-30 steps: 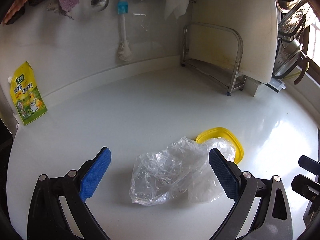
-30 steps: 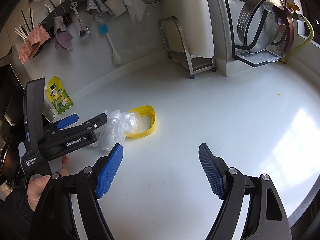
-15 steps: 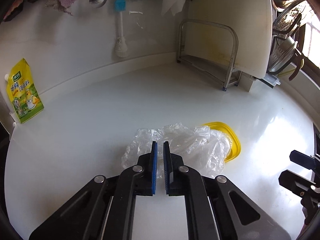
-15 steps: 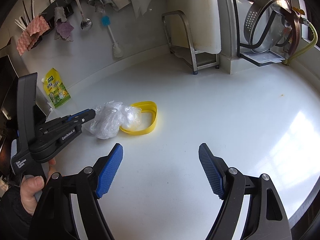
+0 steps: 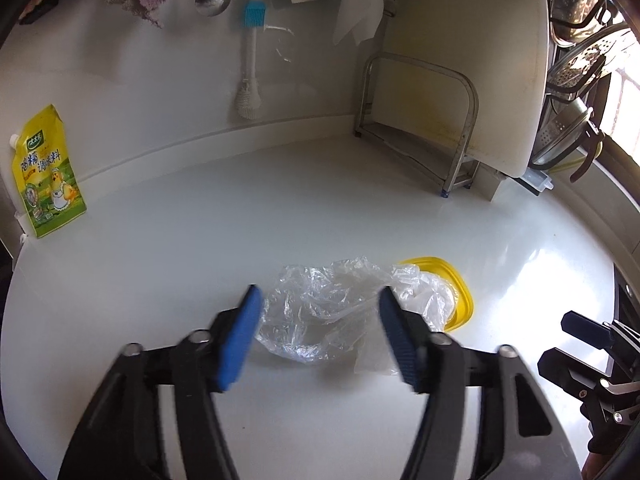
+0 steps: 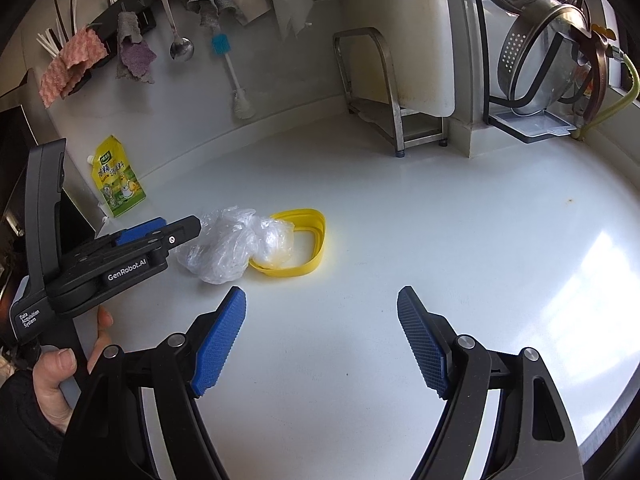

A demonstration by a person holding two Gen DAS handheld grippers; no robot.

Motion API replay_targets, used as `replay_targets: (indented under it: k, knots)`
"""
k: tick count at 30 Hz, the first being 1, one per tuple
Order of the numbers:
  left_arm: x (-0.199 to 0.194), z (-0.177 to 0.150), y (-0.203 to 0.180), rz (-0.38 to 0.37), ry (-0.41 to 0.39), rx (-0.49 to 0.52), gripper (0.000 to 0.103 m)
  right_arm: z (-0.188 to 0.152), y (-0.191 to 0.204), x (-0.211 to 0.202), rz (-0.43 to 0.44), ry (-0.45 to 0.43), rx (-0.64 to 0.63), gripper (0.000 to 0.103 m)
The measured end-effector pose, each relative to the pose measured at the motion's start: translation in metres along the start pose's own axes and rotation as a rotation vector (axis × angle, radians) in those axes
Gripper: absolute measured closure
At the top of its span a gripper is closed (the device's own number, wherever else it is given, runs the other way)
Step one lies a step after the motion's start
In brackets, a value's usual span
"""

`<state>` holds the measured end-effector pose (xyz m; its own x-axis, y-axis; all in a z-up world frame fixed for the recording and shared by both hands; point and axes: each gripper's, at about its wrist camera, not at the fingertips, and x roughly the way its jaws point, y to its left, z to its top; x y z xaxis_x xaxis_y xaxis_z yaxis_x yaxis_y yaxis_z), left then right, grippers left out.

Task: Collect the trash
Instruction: 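Close the left tool on the clear plastic bag and lift it, then lower the open right tool over the yellow lid and close on its rim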

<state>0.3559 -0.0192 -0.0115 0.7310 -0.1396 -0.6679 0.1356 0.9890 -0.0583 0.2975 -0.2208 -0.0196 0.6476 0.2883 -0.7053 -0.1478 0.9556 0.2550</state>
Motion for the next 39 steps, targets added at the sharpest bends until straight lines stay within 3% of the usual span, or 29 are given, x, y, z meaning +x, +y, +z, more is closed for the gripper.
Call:
replay_targets:
  k: [2,10,16,17,19,20,25,28,39]
  knots:
    - [-0.002,0.002,-0.001,0.001,-0.019,-0.005,0.024,0.0,-0.005,0.0,0.008,-0.004,0.015,0.028]
    - [0.018,0.003,-0.018,0.016,0.039,-0.001,0.011,-0.001,-0.018,-0.003,0.025,-0.007,0.05,0.028]
    - [0.042,0.001,-0.03,0.044,0.102,0.013,0.01,0.0,-0.024,-0.004,0.027,-0.009,0.074,0.028]
    - [0.044,0.001,-0.029,0.04,0.107,0.007,0.012,0.0,-0.025,-0.003,0.026,-0.007,0.076,0.028]
    - [0.045,0.001,-0.03,0.021,0.115,0.008,0.037,0.0,-0.026,-0.003,0.027,-0.005,0.077,0.028]
    - [0.046,0.0,-0.031,0.012,0.122,0.014,0.041,-0.001,-0.026,-0.002,0.027,-0.005,0.076,0.028]
    - [0.046,-0.003,-0.038,-0.014,0.136,0.043,0.089,-0.001,-0.025,-0.003,0.026,-0.008,0.075,0.028]
    - [0.043,-0.004,-0.035,-0.029,0.131,0.031,0.094,-0.001,-0.026,-0.002,0.028,-0.006,0.078,0.028]
    - [-0.009,0.002,-0.016,-0.042,0.024,-0.008,0.095,-0.002,-0.021,0.001,0.035,0.002,0.067,0.028]
